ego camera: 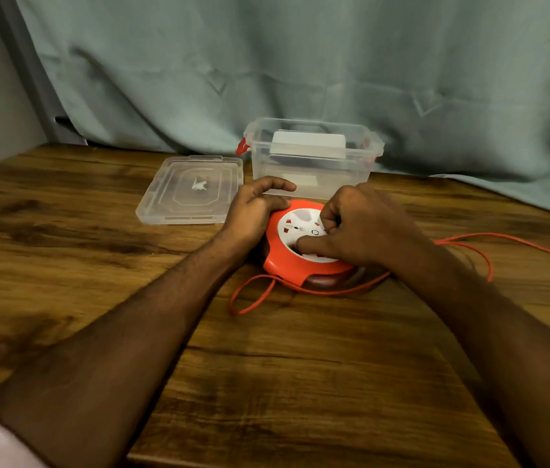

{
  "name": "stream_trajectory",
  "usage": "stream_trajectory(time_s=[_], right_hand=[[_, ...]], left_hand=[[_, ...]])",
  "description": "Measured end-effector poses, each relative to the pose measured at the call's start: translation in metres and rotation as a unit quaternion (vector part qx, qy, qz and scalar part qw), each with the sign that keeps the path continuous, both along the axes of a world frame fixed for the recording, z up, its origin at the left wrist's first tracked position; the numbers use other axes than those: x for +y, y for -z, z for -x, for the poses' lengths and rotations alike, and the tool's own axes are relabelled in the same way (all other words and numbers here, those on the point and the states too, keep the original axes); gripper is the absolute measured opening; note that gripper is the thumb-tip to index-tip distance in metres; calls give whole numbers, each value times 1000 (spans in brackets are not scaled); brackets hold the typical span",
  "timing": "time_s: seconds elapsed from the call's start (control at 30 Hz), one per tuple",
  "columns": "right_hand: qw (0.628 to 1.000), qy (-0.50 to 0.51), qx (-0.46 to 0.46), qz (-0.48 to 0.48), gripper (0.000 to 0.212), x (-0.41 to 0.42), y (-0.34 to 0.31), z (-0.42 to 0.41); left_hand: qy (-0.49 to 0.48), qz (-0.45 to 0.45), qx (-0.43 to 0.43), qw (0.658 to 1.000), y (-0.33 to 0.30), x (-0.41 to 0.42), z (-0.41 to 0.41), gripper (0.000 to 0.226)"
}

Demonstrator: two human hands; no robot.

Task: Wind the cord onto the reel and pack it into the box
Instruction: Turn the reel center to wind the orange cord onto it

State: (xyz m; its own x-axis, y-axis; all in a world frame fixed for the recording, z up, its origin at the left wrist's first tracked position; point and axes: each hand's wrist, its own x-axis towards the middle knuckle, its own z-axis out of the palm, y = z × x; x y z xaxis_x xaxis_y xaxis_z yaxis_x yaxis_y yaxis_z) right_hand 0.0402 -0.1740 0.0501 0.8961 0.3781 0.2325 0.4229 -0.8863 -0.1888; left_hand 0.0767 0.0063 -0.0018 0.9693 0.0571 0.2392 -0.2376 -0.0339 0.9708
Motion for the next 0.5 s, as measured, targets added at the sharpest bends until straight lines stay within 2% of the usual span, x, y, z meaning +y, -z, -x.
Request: stream_trajectory(time_s=[0.23, 0.37, 0.43, 0.5], right_hand=[[997, 41, -33, -47, 57, 14, 11, 1], [997, 33, -28, -57, 53, 20, 13, 2], [998, 14, -33, -51, 43, 16, 6, 4], [998, -24, -34, -47, 20, 6, -4, 4]], left_hand=[[9, -3, 5, 1000, -1, 1, 0, 31], [18, 5, 9, 1000, -1, 2, 0, 32], [16, 5, 9, 1000, -1, 1, 0, 32], [13, 8, 9, 1000, -1, 1, 0, 32]])
